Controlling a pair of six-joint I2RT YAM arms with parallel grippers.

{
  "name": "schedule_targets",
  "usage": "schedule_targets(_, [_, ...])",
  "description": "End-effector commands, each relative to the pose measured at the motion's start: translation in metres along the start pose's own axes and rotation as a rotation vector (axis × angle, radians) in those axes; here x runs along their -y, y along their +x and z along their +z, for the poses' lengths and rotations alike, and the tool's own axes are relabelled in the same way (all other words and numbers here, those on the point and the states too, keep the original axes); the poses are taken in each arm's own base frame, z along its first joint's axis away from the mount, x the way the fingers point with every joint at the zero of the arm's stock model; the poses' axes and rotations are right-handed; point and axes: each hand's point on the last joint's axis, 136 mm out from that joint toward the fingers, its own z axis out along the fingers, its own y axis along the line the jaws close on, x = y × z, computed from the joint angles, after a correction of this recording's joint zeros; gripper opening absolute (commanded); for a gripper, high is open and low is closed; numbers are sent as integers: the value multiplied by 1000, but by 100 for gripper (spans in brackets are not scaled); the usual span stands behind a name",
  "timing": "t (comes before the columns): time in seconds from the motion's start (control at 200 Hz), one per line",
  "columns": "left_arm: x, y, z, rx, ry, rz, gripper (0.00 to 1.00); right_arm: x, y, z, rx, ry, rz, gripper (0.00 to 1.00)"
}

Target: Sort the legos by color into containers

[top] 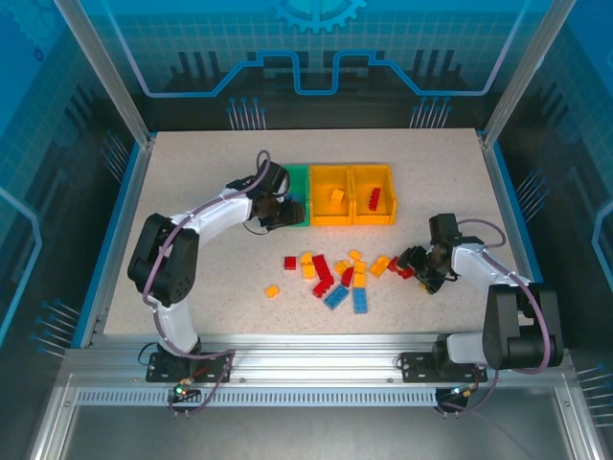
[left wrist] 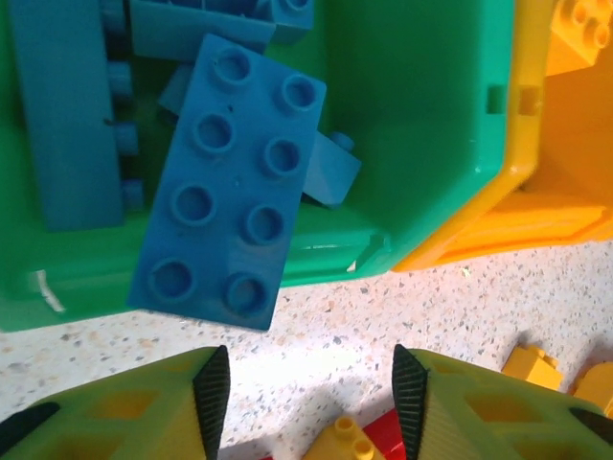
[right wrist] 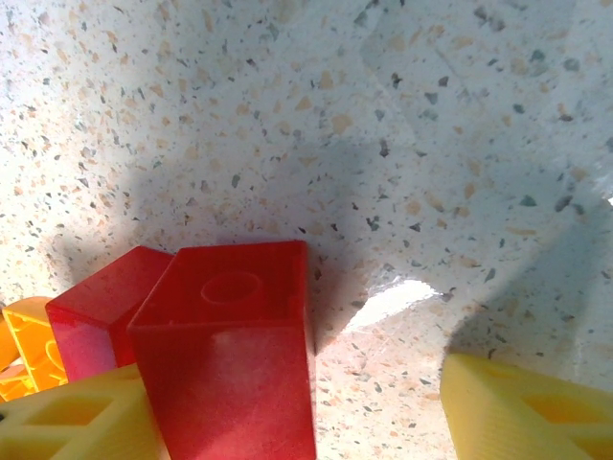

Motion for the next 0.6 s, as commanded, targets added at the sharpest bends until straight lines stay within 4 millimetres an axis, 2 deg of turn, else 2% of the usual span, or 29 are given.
schedule_targets(0.0, [14, -9, 13, -18, 41, -25, 49, 6, -2, -5, 2, 16, 31, 71])
schedule_targets(0.145, [14, -20, 21, -7, 25, -31, 49, 11, 0, -8, 5, 16, 39, 71])
schedule_targets(0.4, [21, -48, 7, 73, 9, -17, 52, 21, 9, -7, -2, 24, 33, 71])
schedule_targets(0.595, [23, -52, 5, 83, 14, -17, 53, 25, 14, -9, -8, 24, 5, 71])
